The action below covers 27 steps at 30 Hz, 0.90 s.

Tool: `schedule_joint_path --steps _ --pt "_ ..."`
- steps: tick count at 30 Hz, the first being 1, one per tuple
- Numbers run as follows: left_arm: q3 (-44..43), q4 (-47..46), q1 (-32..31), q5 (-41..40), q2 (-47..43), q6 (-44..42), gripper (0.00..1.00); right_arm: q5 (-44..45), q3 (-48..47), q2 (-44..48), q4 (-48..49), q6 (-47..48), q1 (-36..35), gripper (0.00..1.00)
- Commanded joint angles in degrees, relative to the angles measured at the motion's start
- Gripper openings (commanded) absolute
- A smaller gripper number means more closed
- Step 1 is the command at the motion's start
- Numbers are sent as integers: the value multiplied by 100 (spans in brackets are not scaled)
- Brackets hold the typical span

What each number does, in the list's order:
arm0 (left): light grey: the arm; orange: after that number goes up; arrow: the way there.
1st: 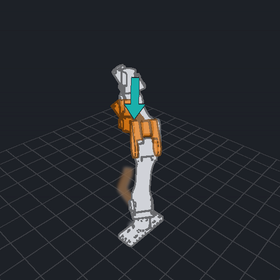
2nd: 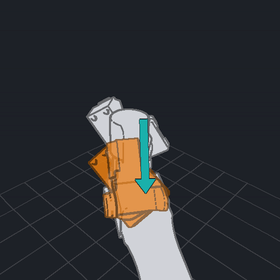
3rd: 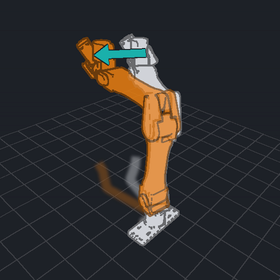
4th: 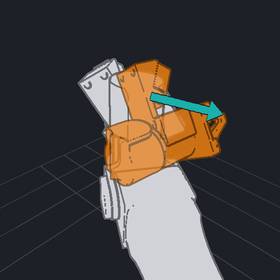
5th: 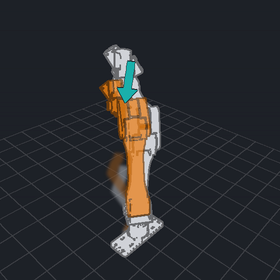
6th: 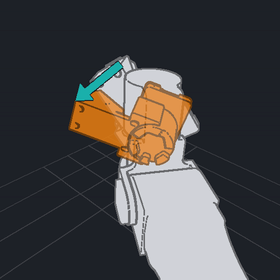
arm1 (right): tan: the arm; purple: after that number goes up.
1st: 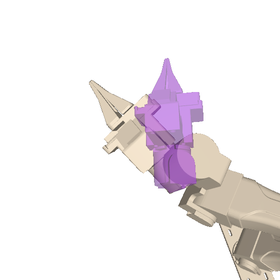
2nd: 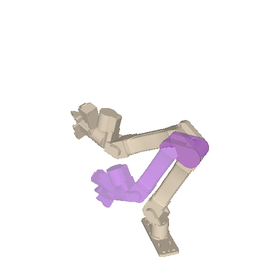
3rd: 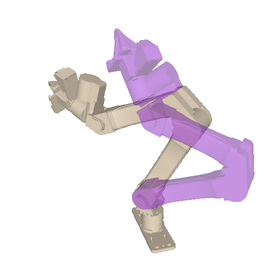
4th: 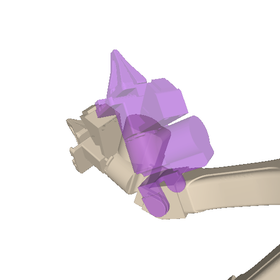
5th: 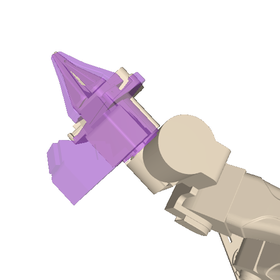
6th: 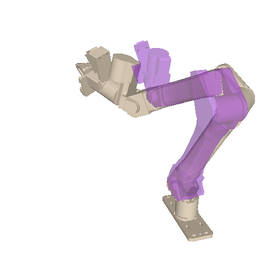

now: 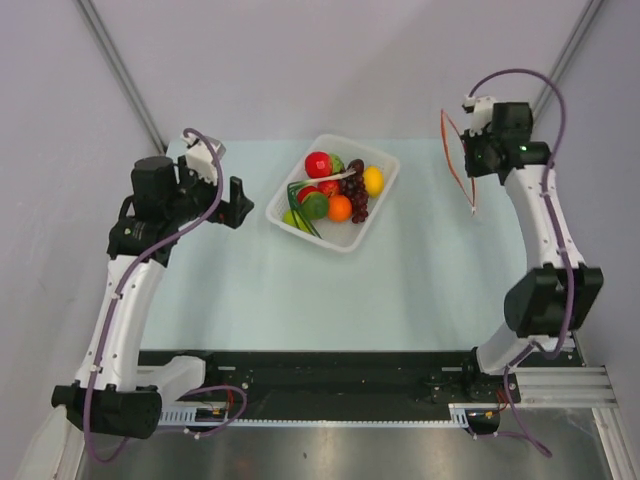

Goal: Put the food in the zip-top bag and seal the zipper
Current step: Pick up the zipper food storage bag at the center of the board, then open the zipper of the food storage bag.

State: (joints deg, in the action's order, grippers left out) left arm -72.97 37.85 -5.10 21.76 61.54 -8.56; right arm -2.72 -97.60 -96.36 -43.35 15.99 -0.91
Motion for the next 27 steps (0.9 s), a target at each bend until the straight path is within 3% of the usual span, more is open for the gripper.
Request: schedule_joint_path --steps 1,8,16,21,27 --pt "-507 -216 -612 268 200 100 98 -1212 -146 801 -1042 -96 38 0" --pt "-394 -769 -1773 251 113 -409 99 -2221 118 1654 -1720 -306 29 0" --pt "-595 -401 -3740 698 209 -2886 98 -3470 1023 2086 -1957 -386 -718 0" --pt "-649 -102 -5015 49 569 -4291 95 -4420 1077 2068 -2317 -229 -727 0" --pt "-437 -576 -5983 -479 990 -5374 87 -4887 1041 2147 -2634 -70 -832 0"
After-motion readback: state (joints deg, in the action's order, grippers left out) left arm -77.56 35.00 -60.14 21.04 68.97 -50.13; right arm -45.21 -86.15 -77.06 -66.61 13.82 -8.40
